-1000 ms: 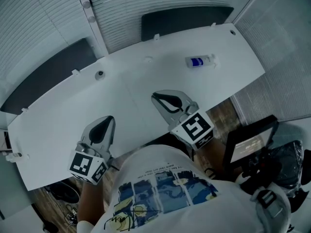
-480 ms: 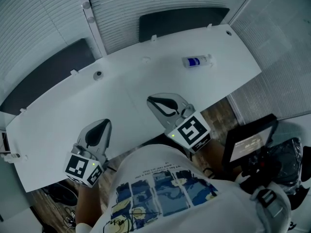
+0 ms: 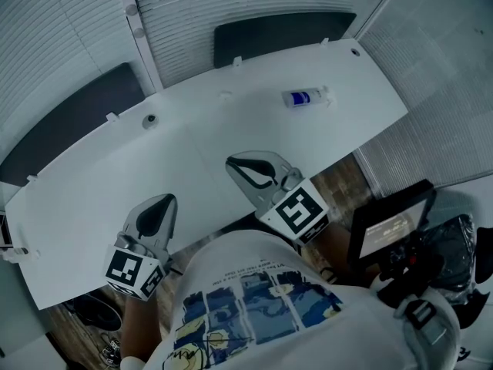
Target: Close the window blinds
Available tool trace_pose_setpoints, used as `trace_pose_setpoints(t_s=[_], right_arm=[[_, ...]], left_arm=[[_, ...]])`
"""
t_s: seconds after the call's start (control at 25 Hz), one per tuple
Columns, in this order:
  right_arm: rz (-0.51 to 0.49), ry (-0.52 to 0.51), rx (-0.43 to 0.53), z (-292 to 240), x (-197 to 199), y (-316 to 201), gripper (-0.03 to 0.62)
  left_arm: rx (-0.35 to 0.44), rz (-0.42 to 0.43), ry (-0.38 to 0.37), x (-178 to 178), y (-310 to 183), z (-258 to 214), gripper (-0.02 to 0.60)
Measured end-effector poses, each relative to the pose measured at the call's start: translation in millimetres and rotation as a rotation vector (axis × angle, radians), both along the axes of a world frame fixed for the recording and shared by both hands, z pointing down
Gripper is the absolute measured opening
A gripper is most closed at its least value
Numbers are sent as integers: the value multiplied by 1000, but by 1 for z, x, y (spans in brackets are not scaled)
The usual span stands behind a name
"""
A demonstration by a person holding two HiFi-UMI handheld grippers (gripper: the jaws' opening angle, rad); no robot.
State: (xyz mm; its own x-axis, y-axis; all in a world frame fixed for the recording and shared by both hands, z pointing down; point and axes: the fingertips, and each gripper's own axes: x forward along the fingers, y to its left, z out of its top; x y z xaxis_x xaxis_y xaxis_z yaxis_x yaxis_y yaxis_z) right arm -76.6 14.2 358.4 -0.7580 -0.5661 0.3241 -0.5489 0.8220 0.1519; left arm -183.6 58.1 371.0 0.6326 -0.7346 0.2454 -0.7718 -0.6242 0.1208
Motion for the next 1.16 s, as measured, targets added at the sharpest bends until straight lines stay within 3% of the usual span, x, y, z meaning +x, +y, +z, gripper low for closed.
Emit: trace_pose_setpoints(t_s=[1.16], right_arm=[[-12,25,-6,8,-2,2,6]], left_arm=[[-9,1,-16,1,0,13,3]])
